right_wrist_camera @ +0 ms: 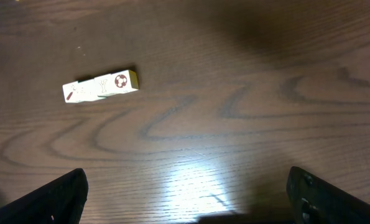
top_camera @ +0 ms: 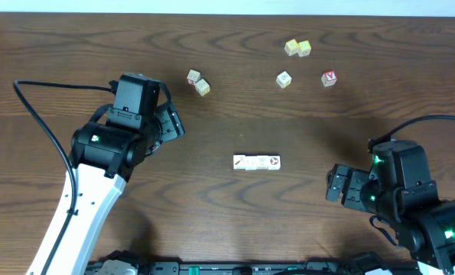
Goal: Lift 4 blocks
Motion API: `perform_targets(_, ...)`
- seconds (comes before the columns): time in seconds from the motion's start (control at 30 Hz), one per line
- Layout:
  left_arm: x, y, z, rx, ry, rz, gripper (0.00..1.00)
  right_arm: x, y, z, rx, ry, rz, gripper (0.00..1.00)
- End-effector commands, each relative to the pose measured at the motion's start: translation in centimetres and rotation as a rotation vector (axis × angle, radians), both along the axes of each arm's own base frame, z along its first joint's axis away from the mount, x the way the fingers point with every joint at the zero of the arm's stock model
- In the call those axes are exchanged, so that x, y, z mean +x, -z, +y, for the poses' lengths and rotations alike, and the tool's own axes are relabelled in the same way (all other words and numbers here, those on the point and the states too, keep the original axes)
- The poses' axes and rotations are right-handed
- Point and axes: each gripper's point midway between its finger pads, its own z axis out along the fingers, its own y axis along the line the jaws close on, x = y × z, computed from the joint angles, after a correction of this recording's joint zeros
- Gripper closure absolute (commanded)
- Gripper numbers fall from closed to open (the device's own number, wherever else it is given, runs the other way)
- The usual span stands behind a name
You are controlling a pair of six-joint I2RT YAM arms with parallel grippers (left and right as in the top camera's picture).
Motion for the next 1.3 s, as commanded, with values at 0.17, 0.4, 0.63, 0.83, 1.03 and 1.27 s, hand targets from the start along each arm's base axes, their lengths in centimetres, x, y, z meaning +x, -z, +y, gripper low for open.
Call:
perform_targets(0.17,0.3,-0.4,0.2,0.007,-0.011,-0.011,0.25,0.1,-0.5,-0.3,0.002,0.027,-0.016,0.01)
perform_targets(0.4,0.3,-0.4,0.2,0.007,-0.011,-0.011,0.24,-0.5,-0.8,-1.6,-0.051,0.016,-0.037,0.01)
perform_targets(0.63,0.3,-0.4,0.2,0.007,-0.011,-0.011,0.25,1.9,-3.0,-3.2,-0.061,-0.030,-0.385,0.01)
perform_targets(0.83,0.3,-0.4,0.2,0.007,-0.011,-0.011,0.24,3.4,-1.8,-2.9,-0.081,-0.083,-0.708,0.01)
perform_targets(1.03,0.3,-0.4,0.2,0.007,-0.011,-0.011,0.25,4.1,0.8,-2.8,-0.082,-0.087,-0.846,0.01)
perform_targets(1.27,0.3,-0.4,0.2,0.008,-0.010,-0.011,0.24,5.4,3.4,-2.8,-0.091,-0.082,-0.982,0.01)
